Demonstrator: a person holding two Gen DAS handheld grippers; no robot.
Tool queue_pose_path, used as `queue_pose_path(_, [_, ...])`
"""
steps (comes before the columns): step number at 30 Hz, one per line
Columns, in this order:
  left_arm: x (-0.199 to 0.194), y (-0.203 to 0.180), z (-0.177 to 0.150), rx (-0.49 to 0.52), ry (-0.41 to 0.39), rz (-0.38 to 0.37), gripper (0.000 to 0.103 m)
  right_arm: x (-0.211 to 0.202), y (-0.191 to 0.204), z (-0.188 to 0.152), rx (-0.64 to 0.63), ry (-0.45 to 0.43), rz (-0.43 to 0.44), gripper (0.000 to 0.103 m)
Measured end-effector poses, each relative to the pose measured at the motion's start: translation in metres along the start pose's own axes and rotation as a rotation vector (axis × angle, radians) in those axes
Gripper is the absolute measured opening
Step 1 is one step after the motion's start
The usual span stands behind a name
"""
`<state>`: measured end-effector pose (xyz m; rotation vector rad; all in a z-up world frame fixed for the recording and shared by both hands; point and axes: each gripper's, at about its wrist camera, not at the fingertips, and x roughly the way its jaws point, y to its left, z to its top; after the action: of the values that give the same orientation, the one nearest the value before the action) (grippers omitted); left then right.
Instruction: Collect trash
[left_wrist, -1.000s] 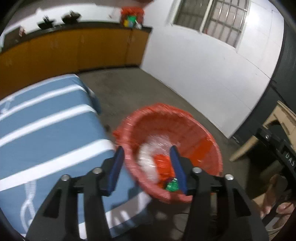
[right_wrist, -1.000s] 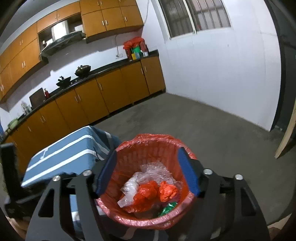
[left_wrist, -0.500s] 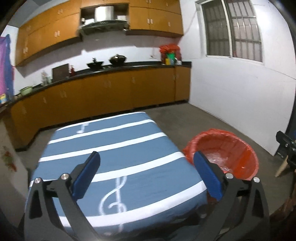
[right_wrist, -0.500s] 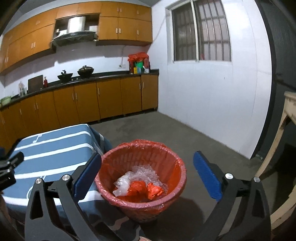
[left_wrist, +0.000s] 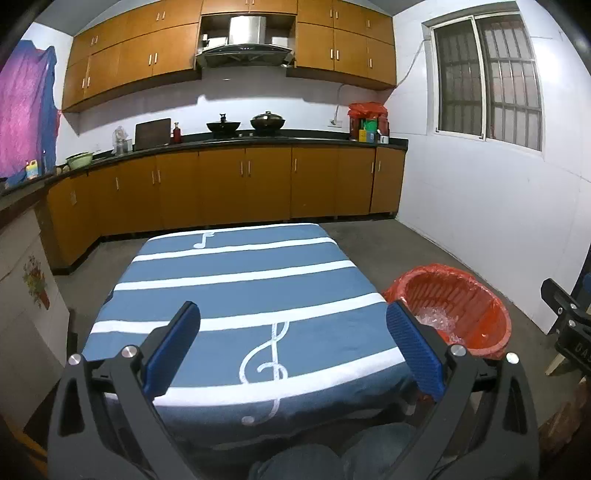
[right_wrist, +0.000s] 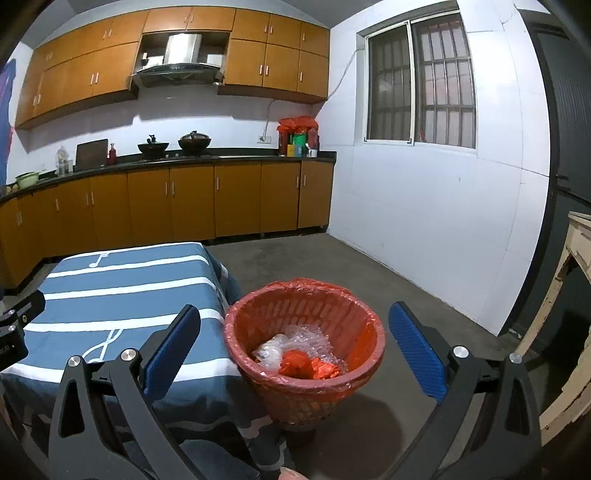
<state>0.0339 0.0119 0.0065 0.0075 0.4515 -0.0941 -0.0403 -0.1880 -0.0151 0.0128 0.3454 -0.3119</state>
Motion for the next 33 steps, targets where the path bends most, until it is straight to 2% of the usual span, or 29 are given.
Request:
queue_pose_path(9, [-0.016,0.016,-0.009,-0.035,0.005,0.035,0.099,-0.014,0.014,-0.003,-0.015,-0.01,0.014,0.101])
queue_pose_path(17, [-0.022,0.014,-0.012,-0.029,-0.005,0.058,0.099,-0.015,0.023,-0.004,-0.031,-0.002,0.0,0.101])
queue_pose_path(33, [-0.012,0.005,-0.018,-0.012,0.032,0.058,0.099,-0.003,0.025,-0.014,-0.021,0.051,-0.008,0.101])
